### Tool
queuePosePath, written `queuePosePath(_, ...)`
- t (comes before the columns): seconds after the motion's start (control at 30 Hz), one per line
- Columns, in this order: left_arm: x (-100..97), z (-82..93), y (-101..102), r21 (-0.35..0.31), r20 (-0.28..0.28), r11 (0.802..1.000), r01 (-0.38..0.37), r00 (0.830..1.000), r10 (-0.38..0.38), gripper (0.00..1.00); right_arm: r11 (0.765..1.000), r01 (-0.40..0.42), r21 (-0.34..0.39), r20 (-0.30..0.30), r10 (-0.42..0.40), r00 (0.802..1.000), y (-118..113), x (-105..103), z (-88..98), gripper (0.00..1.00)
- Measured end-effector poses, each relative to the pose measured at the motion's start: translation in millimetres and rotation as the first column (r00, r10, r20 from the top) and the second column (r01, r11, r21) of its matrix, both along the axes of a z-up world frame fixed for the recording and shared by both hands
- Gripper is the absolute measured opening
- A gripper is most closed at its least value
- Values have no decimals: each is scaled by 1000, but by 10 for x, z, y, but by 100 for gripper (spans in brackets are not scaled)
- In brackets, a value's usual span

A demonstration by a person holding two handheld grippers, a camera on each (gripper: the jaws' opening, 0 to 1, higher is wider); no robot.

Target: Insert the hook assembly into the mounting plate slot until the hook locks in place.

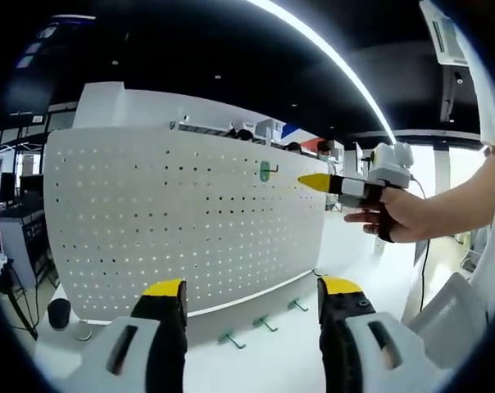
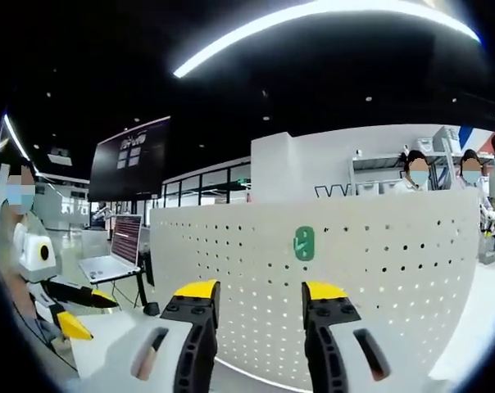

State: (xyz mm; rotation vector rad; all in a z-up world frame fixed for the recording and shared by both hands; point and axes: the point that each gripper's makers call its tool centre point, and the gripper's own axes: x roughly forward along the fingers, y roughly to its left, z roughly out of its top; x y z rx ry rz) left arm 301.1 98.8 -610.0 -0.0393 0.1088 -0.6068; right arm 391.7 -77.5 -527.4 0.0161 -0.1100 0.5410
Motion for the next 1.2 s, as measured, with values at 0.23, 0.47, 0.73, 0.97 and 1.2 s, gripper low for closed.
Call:
queuePosePath(0.23, -10, 25, 5, 0, 6, 1000, 4, 1000, -4, 68, 1000, -13, -23, -15, 13, 1000, -59, -128, -92, 45)
queuePosePath(0.47, -31, 39, 36, 8, 14, 1000, 5, 1000, -5, 69, 997, -34, -67, -53, 31, 998, -87, -318, -304, 48)
queuePosePath(0.73, -44, 32, 40, 11, 14, 1000, 3, 1000, -4, 70, 998, -34, -49, -64, 31, 997, -142, -478, -377, 51)
queuePosePath(0.97, -73, -1, 62, 13, 11, 1000, 2, 1000, -2, 70, 999, -39, -34, -77, 36, 996, -195, -630, -441, 52)
queuePosePath(1.2, -124, -42, 118, 11, 3, 1000, -5, 1000, 5, 71, 999, -37, -24, -84, 35, 996, -263, -771, -498, 53)
